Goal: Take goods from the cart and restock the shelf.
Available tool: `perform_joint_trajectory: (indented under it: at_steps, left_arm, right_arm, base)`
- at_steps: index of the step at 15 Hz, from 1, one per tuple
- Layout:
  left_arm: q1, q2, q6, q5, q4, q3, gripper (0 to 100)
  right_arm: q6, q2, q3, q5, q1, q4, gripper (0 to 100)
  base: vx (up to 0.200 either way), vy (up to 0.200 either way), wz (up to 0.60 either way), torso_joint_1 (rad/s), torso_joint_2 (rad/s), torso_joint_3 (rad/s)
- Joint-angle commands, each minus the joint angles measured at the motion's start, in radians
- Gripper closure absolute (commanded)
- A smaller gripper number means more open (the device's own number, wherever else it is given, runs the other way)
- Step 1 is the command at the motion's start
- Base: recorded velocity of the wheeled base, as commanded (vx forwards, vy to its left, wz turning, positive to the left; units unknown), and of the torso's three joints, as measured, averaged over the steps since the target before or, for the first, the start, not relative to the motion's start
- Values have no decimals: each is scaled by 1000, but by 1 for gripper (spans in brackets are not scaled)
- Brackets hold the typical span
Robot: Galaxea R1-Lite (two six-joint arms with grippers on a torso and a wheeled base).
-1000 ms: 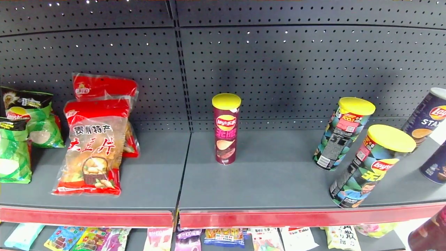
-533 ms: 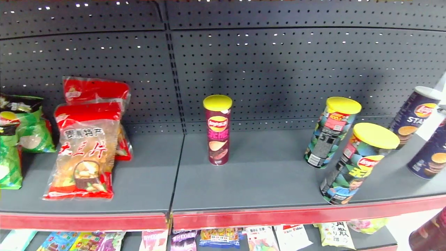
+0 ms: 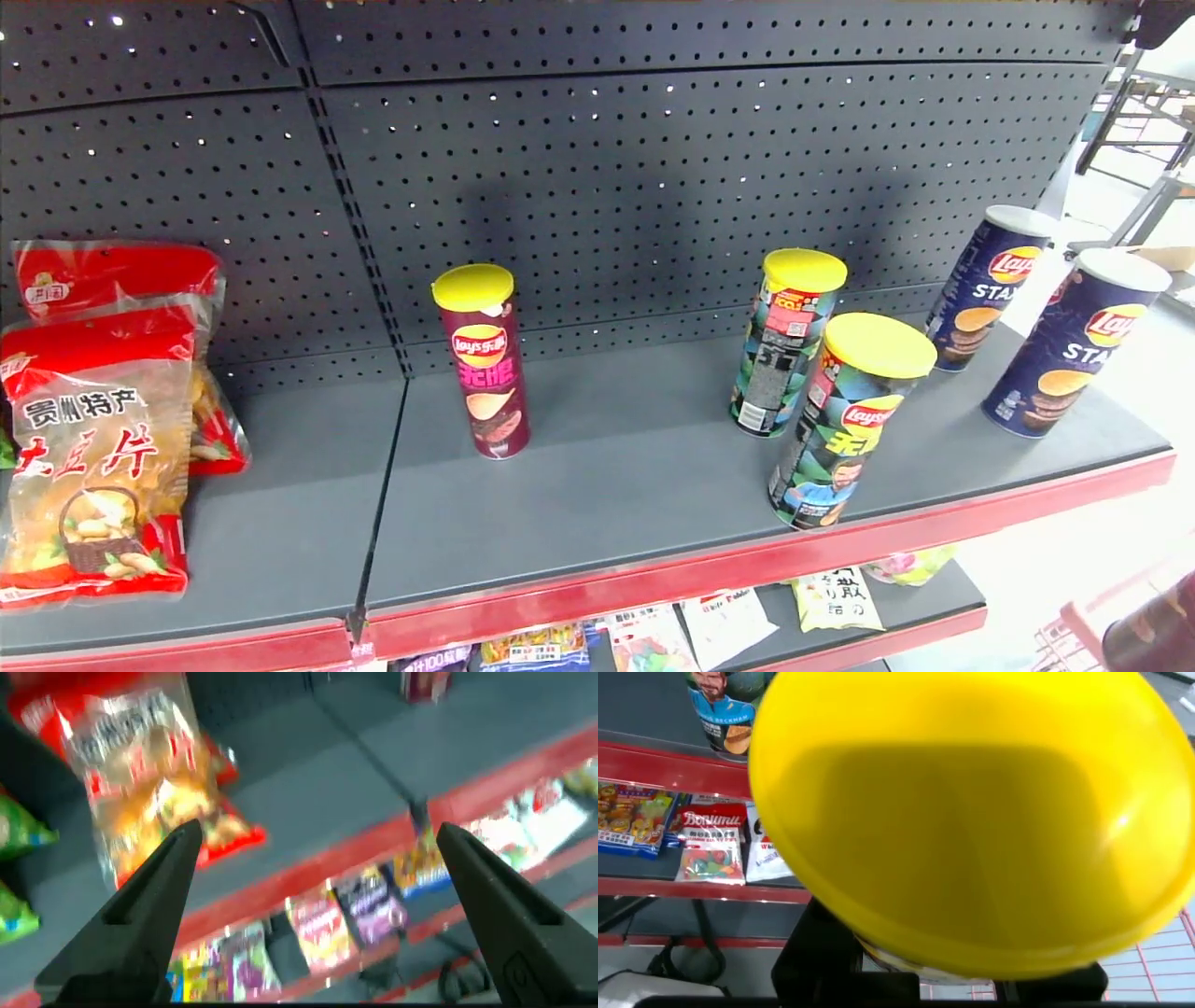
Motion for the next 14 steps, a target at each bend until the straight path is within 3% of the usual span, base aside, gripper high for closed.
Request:
perform_joint_trajectory:
  at_steps: [1,2,3,4,7,8,10,12,14]
  left_arm:
    - [-6,292,-43,-55,-229,-4,0]
    - [-5,430,-89,-124,-359,-7,0]
    - [-5,449,-96,-135,-378,-9,0]
    - [-5,653,-150,-233,-556,-24,0]
    - [-5,890,-179,-405,-614,-125,0]
    - [-3,950,-176,-460,-623,-157,0]
    - [17,1058,-172,-571,-732,-156,0]
    - [51,1154,-130,-606,-845,-165,0]
    - [71,1208,-121,-652,-957,-170,0]
  right_arm:
    - [0,-122,45,15,8,-3,100]
    - [-1,-182,73,38,12,3,100]
    - [-1,-188,74,40,12,3,100]
    - [0,-237,90,35,8,3,100]
    - [11,-224,76,40,6,-5,100]
    - [11,-222,70,42,4,-5,100]
    - [45,-204,65,54,14,-5,100]
    - [97,-190,54,97,29,-5,100]
    - [101,-188,45,97,29,-3,100]
  base:
    - [0,0,0,0,0,0]
    - [0,0,0,0,0,0]
    - [0,0,0,0,0,0]
    - [0,0,0,0,0,0]
    - [0,0,0,0,0,0]
    - [0,0,0,0,0,0]
    - [0,0,0,0,0,0]
    - [0,0,0,0,0,0]
    - [0,0,0,0,0,0]
